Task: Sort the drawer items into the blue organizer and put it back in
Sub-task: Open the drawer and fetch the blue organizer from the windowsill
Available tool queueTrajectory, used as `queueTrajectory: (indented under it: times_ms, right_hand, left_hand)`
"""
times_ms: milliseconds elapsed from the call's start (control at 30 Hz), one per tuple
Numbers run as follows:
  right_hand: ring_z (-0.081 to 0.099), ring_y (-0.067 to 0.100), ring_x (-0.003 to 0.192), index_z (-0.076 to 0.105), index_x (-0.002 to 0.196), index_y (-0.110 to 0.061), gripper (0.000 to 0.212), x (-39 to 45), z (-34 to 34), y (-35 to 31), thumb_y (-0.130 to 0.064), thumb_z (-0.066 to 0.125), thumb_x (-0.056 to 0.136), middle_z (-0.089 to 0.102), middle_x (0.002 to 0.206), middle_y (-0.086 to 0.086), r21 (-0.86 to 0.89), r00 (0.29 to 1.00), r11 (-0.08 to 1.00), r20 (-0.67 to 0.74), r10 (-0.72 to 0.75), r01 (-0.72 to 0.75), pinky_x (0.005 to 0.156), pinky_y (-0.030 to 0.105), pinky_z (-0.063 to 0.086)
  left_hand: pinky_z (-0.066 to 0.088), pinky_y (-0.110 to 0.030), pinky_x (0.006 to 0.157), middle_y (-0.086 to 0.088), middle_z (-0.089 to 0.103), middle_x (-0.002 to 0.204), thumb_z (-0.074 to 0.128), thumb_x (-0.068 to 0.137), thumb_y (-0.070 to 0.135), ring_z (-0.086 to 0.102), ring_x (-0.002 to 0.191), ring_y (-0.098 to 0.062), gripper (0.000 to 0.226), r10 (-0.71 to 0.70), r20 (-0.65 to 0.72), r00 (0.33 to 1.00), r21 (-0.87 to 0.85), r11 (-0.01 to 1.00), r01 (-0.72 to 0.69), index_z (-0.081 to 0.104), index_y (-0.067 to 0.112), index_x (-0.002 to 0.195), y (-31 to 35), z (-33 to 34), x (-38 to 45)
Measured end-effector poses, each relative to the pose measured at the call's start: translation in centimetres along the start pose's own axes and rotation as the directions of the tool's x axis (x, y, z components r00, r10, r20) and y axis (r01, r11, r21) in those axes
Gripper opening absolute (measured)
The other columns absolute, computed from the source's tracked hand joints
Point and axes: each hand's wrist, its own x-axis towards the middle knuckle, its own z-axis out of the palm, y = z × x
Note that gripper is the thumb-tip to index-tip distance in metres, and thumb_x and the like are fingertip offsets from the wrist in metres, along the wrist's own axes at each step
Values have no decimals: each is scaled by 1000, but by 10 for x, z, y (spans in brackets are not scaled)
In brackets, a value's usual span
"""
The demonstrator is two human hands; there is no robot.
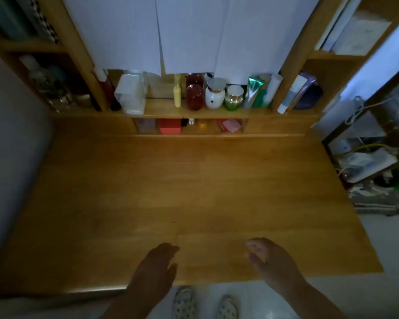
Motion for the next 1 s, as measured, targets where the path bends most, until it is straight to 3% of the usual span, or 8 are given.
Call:
queueTrajectory:
  times_ms: [300,433,533,600,667,767,833,1000]
  right_hand:
    - [18,18,145,32,146,-28,58,1,63,75,-53,39,94,11,159,-2,-362,978,926,-128,-164,108,114,30,21]
    - [-13,15,143,-7,145,-35,71,-13,89,94,-71,-2,83,-20,154,-4,-442,954,878,-133,-269,186,117,42,4]
    - [31,22,139,47,139,-22,57,-30,105,90,-44,56,87,34,151,12,-327,897,912,-277,-343,248,109,42,29]
    - [59,8,101,72,94,-21,17,-46,125,85,-29,62,82,71,103,-1,-24,815,929,-472,-337,370,89,19,43]
    - [64,1,76,70,79,-25,16,-53,144,79,-25,57,88,72,74,-10,427,922,880,-387,-28,206,72,16,45]
    - [65,20,97,64,108,-9,29,-21,164,80,-30,46,99,71,99,7,934,908,193,219,357,-302,85,32,48]
    - [48,32,125,48,129,-4,54,4,167,82,-46,35,99,55,127,17,901,861,-313,396,318,-298,104,42,38]
    - [41,29,130,53,123,-4,68,40,175,76,-62,37,90,46,142,15,834,874,-533,359,327,-143,113,41,22]
  left_hand:
    - [7,-35,118,-1,-16,158,25,99,43,-9,146,-19,57,-84,-16,996,299,951,85,0,35,150,4,61,-1]
    - [7,-36,119,0,-12,159,27,100,38,-9,146,-17,55,-96,-80,992,266,957,114,6,32,151,2,69,-1]
    - [13,-35,118,0,-1,160,34,99,34,0,147,-16,53,-90,-126,988,250,961,119,17,32,149,3,67,0]
    - [16,-34,118,1,4,160,37,98,33,4,147,-14,52,-80,-141,987,223,968,111,22,32,148,5,64,0]
    - [18,-33,117,2,5,160,37,99,34,6,146,-13,51,-68,-165,984,214,971,103,24,33,148,6,65,-1]
    - [19,-35,117,1,4,160,34,99,37,6,146,-14,51,-33,-201,979,255,963,85,22,33,148,4,69,-3]
    - [21,-35,117,0,5,160,33,98,39,7,146,-16,53,-6,-219,976,288,955,70,21,32,149,3,71,-4]
    - [18,-33,116,0,4,160,31,95,47,6,146,-16,57,25,-245,969,342,938,62,15,35,149,-3,77,-3]
